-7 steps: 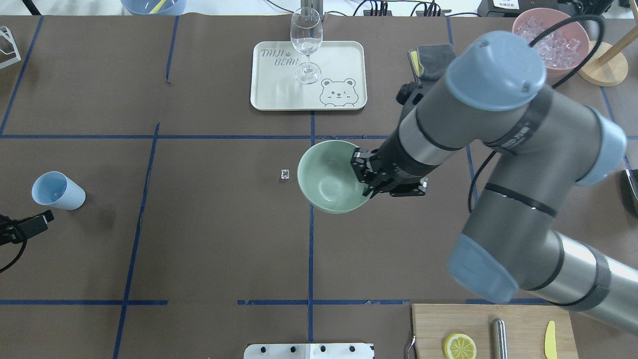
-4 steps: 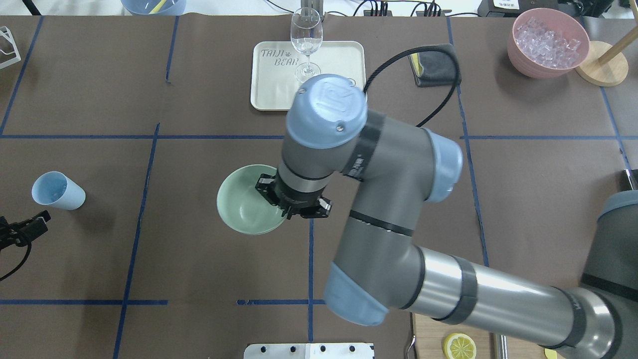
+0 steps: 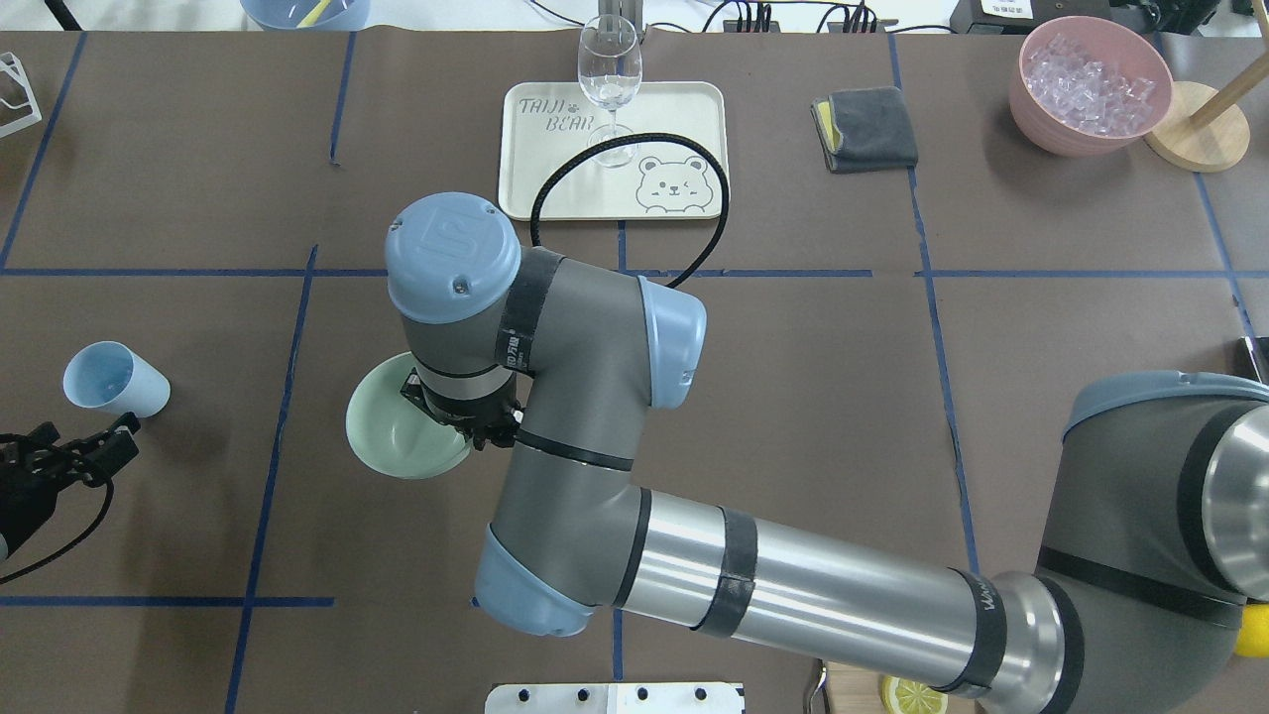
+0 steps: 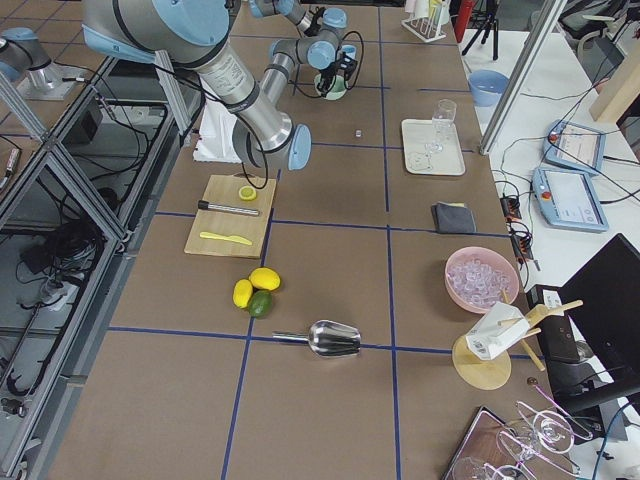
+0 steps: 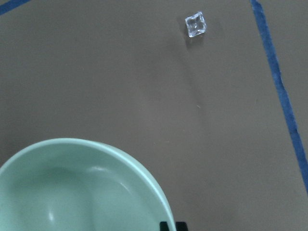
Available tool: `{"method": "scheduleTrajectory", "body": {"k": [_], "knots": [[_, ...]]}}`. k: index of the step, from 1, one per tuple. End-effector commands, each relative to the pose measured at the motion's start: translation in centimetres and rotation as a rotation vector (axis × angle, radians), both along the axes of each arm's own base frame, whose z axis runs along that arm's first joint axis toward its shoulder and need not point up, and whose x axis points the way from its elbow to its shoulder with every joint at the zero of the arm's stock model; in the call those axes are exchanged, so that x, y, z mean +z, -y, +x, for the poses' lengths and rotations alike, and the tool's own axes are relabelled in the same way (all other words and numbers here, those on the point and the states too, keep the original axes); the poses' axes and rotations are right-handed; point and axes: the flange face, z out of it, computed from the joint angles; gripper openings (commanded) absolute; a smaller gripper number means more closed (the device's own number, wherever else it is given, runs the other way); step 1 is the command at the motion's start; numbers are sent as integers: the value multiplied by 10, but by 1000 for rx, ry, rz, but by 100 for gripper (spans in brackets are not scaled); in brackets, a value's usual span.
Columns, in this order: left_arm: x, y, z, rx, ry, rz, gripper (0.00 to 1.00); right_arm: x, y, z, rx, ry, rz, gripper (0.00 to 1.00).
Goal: Pour ice into bowl
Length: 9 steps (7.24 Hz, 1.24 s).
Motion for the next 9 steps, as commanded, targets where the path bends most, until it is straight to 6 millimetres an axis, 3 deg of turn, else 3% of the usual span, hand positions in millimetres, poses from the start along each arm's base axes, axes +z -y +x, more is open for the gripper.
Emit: {"method": "scheduleTrajectory", "body": {"k": [1,3,6,7,8,9], "knots": [[1,3,8,-33,6,30,100,11,11,-24,15,-23,6,0],[5,7,16,-47,11,42,100,26,24,-39,55,-15,56,0],[7,7,22,-47,14,45,100,31,33,-44,103,-3,111,0],[12,10,32,-47,17,45,100,36,36,-48,108,7,118,10],[21,12,44,-47,27,44,100,39,40,-49,127,1,130,59],[24,13,45,-45,35,43,100,42,42,-51,142,-11,140,100]]}}
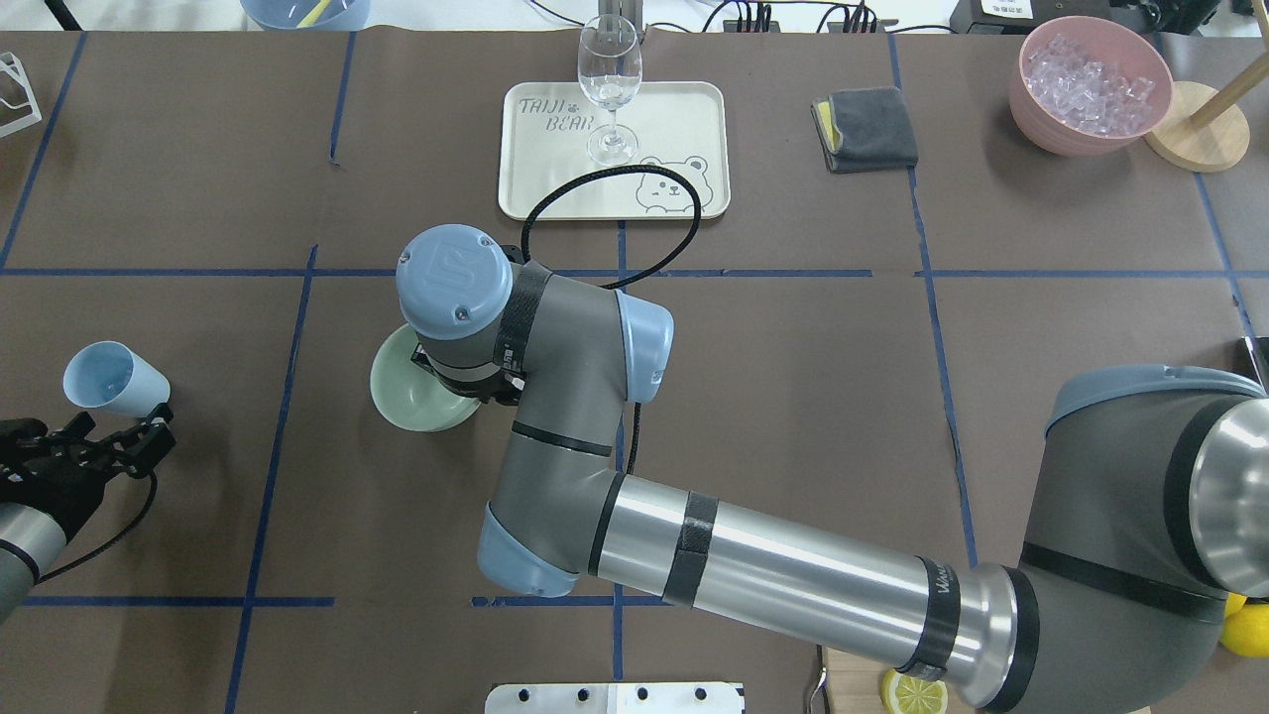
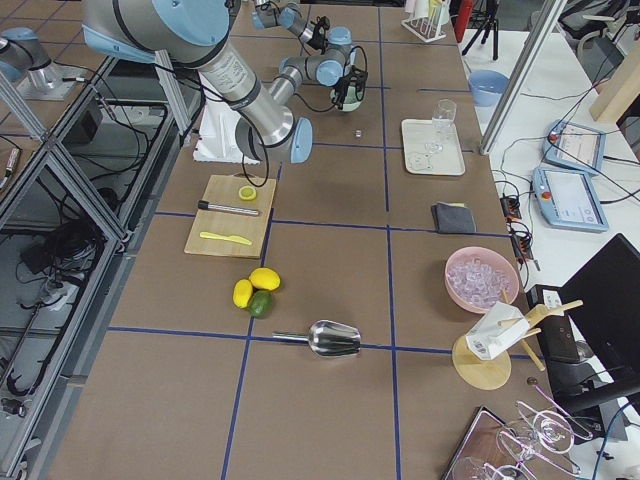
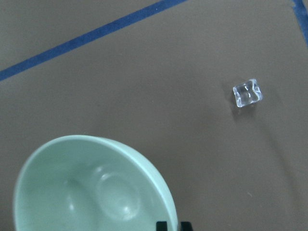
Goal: Pour ice into bowl
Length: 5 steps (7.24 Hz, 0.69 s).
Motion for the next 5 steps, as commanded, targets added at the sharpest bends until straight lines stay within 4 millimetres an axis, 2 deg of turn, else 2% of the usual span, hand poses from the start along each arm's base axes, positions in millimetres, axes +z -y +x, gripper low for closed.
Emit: {"method": "scheduleTrajectory", "body": {"k": [1,3,5], "knots": [[7,2,10,2,10,-1,100,3,5,-2,22,-8,14,100],[9,4,18,4,15,3,100,-15,3,1,25,13,19,100],[15,7,13,-34,40,30,100,-18,5,4,29,19,19,100]]}}
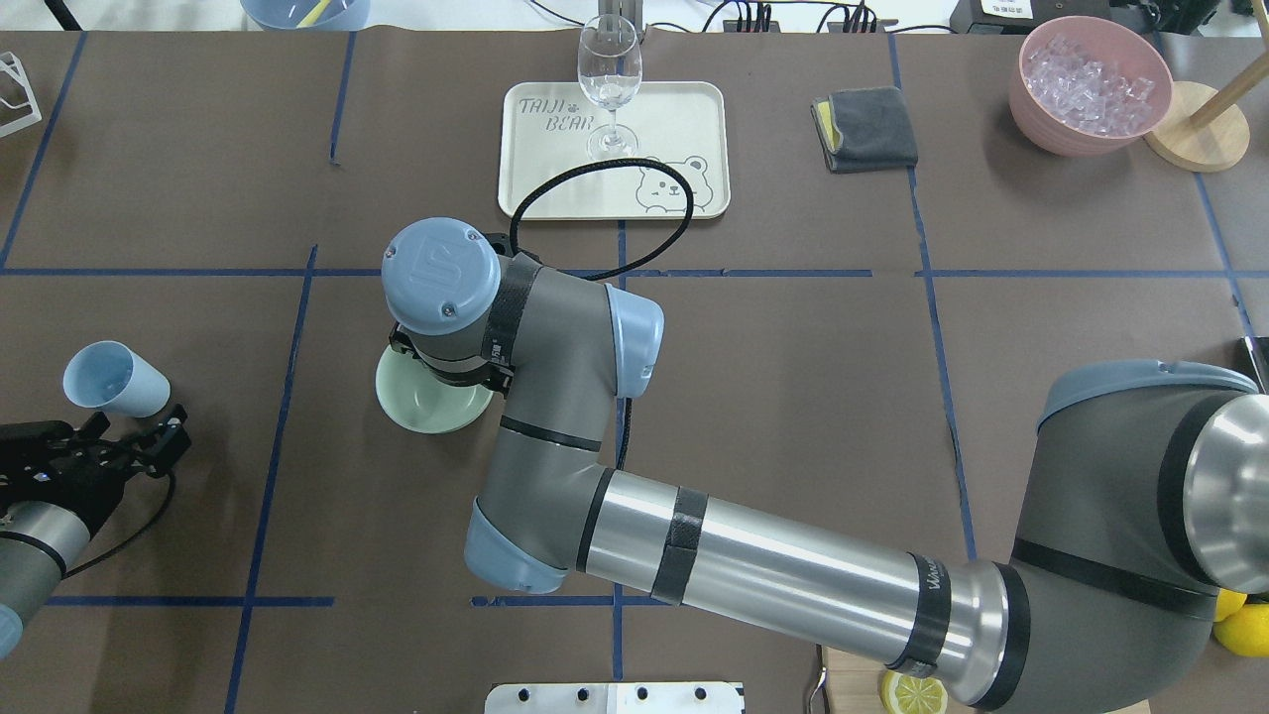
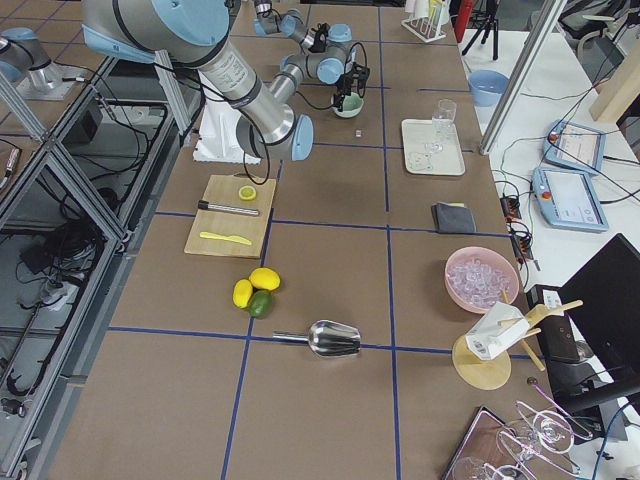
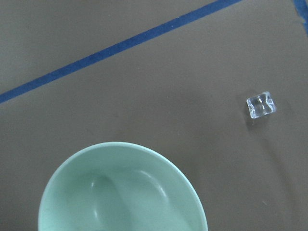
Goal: Pour ice into bowl
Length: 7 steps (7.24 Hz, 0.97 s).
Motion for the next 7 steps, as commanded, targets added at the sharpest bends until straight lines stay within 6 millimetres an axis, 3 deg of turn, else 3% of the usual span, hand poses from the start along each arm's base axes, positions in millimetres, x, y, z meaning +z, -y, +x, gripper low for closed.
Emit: {"method": "scheduleTrajectory", "body": {"k": [1,3,7], "knots": [[4,3,-5,-28,24,22,100,-5,2,2,3,7,0,100],[1,5,-6,-48,43,54,100,-6,1,4,3,11,-3,100],[17,14,3,-64,65,50,99,-12,-2,9,0,22,-2,100]]}}
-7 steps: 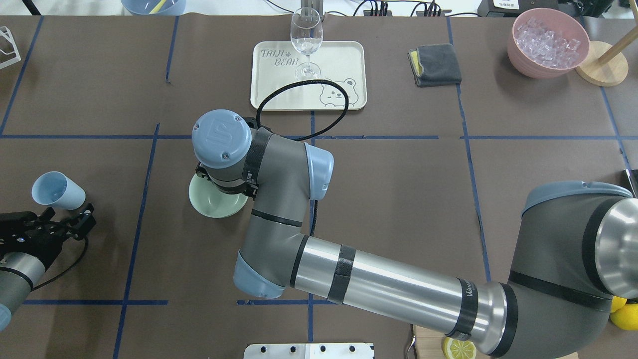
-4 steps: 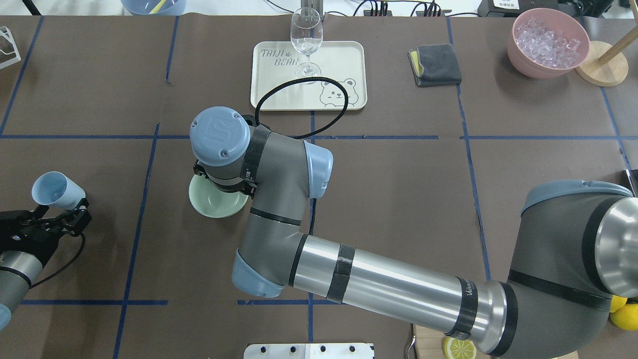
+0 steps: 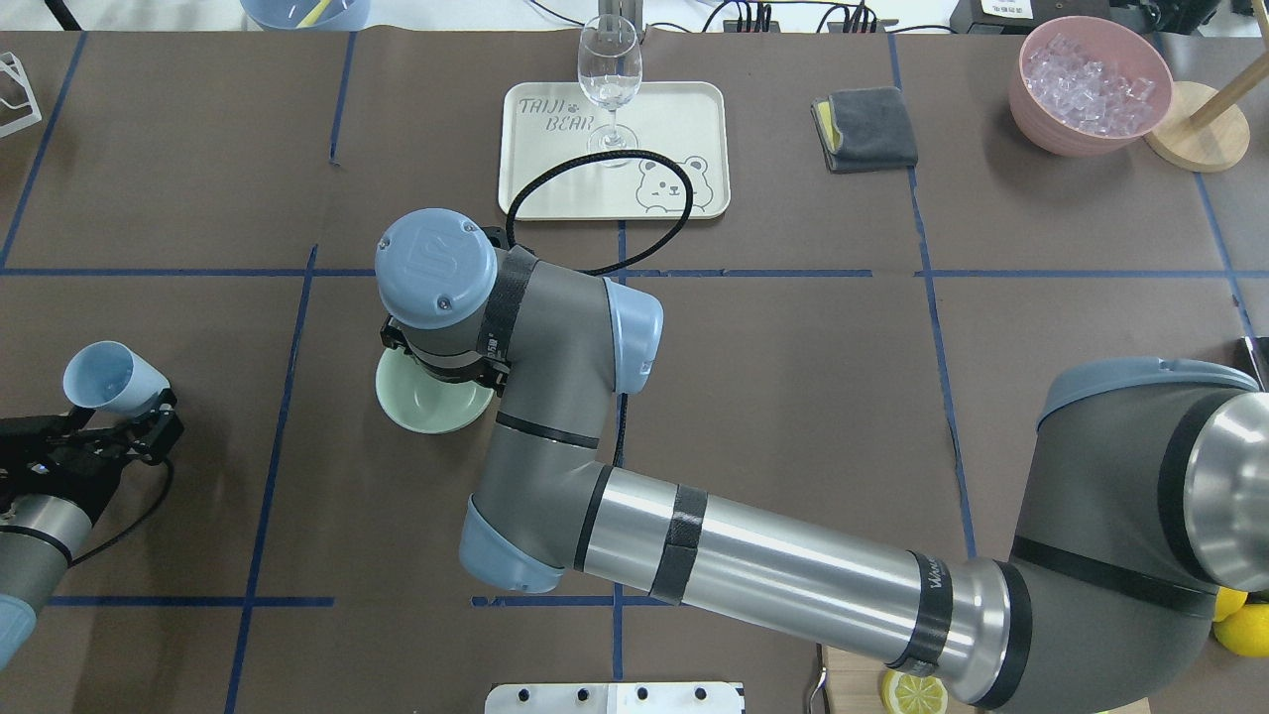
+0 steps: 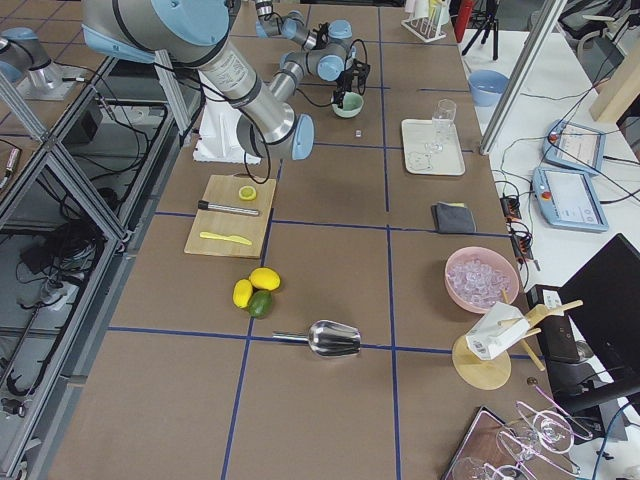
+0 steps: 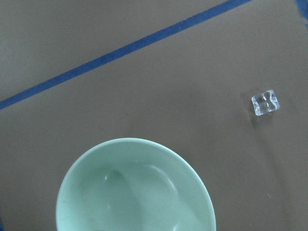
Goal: Pour ice into bowl
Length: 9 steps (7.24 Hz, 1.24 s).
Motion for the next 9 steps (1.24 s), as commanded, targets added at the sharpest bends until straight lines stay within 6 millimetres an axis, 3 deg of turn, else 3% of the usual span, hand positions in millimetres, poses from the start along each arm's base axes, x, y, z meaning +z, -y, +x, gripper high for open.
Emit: {"method": "scheduleTrajectory", "body": {"k": [1,2,3,4,5,6,7,9], "knots": [[7,6,-2,-15,13,-2,92,-3,-2,4,-2,8,3,100],[8,11,-6,-29,16,-3,82,-2,-3,6,-2,2,1,100],[7,12,-7,-32,7,-1,56,-6,-4,11,0,-1,0,100],[-3,17,0,-40,-17,5,1,-8,-5,16,1,-9,-4,100],[-15,24,2,-46,-38,12,0,-6,-6,25,2,-6,-2,100],[-52,41,-11,-52,-48,63,0,7,-11,44,-1,-4,-1,100],[-78,43,-23,-16,2,136,0,31,-20,72,0,-5,1,100],[-95,44,-26,-6,18,170,0,77,-25,116,8,-4,9,100]]}}
